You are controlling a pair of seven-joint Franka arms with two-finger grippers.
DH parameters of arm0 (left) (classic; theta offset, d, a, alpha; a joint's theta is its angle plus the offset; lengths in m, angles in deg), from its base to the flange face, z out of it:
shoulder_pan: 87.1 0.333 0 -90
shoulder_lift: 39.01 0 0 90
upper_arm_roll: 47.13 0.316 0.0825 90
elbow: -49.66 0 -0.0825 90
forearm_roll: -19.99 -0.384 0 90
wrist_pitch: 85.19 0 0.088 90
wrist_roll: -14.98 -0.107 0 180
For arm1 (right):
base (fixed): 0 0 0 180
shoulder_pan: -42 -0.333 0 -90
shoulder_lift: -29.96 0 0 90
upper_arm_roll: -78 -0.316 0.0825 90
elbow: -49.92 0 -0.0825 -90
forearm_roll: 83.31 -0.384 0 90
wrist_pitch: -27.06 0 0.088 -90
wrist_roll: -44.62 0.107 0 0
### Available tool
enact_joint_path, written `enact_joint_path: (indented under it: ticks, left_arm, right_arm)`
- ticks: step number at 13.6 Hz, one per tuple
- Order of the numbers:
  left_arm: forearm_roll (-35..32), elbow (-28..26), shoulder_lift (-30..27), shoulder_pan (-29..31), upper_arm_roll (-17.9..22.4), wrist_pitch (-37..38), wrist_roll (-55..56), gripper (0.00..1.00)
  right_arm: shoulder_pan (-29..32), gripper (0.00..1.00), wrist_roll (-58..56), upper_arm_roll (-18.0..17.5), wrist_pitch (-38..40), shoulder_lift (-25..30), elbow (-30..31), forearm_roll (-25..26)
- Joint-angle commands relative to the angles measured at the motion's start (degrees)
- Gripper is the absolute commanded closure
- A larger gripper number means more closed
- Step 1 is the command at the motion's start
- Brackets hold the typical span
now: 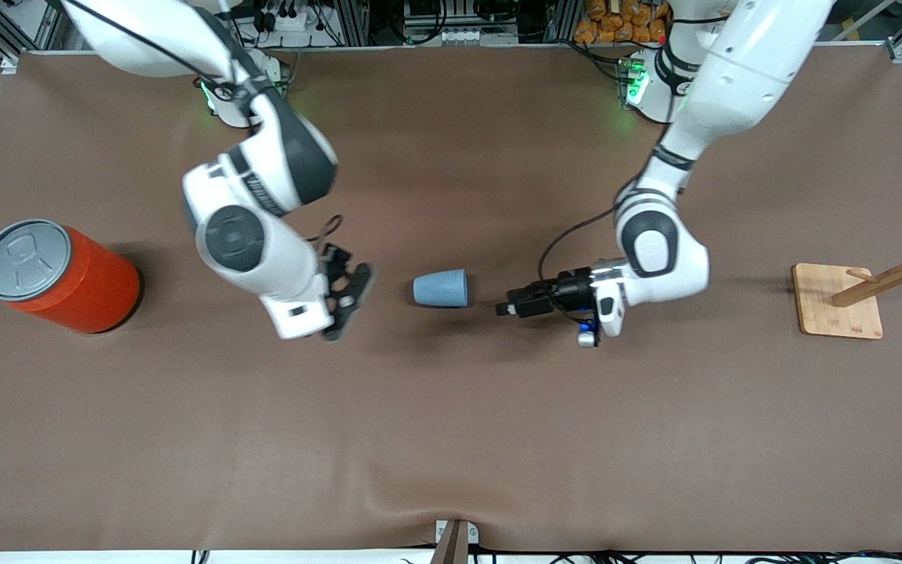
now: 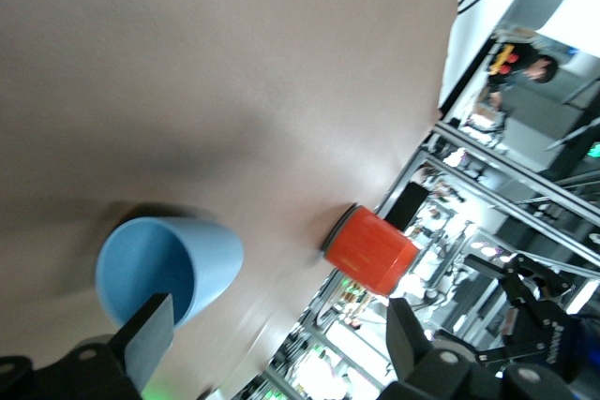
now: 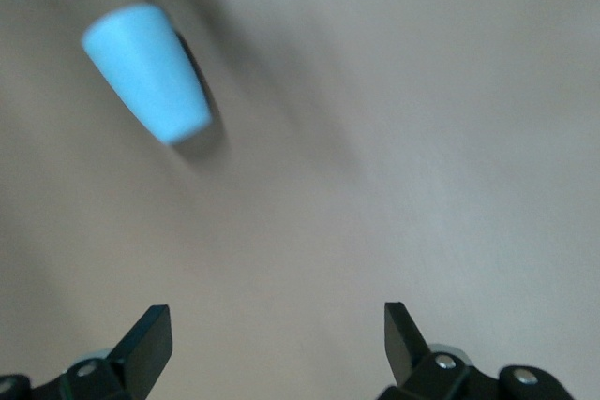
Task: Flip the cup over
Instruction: 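Hold the cup with the left gripper while the right gripper retracts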
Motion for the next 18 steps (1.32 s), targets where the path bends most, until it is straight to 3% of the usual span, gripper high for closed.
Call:
enact_joint_path:
  ticks: [1, 5, 8, 10, 11, 13, 16, 17, 18]
  left_arm:
    - [7.37, 1.25, 2.46, -1.55, 0.06, -1.3, -8.39, 0.0]
    - [12.02, 3.0, 5.01, -5.31, 0.23, -1.91, -9.46, 0.01]
    - [13.18, 4.42, 6.68, -6.82, 0.23, -4.55, -9.9, 0.14]
    - [13.36, 4.68, 7.3, -6.99, 0.15, -4.63, -9.9, 0.15]
    - [14.14, 4.86, 7.39, -7.08, 0.14, -4.63, -9.9, 0.2]
    - [17.3, 5.56, 7.82, -9.53, 0.32, -4.72, -9.99, 0.46]
    - [17.75, 6.35, 8.27, -9.72, 0.32, -4.72, -10.6, 0.91]
    - [18.01, 6.44, 8.44, -9.72, 0.32, -4.81, -10.61, 1.0]
    - [18.54, 6.44, 8.44, -9.72, 0.41, -4.81, -10.61, 1.0]
  right_arm:
    - [5.68, 0.0, 2.03, -0.86, 4.85, 4.26, 1.72, -0.18]
    - [11.5, 0.0, 5.54, -0.86, 8.98, 6.81, 1.81, -0.27]
    - [16.24, 0.0, 6.87, -0.95, 14.78, 9.18, 1.9, -0.62]
    - [17.13, 0.0, 15.17, -1.13, 19.43, 9.8, 1.98, -1.06]
    - [17.05, 0.0, 20.79, -1.3, 22.32, 10.76, 1.9, -1.14]
    - [16.08, 0.0, 29.95, -1.48, 24.28, 13.05, 2.16, -1.15]
    - [18.0, 0.0, 31.57, -1.22, 24.72, 13.67, 2.07, -1.32]
    - [19.49, 0.0, 30.87, -1.48, 25.34, 13.67, 2.07, -1.41]
    - [20.03, 0.0, 30.69, -1.48, 25.69, 13.76, 1.9, -1.5]
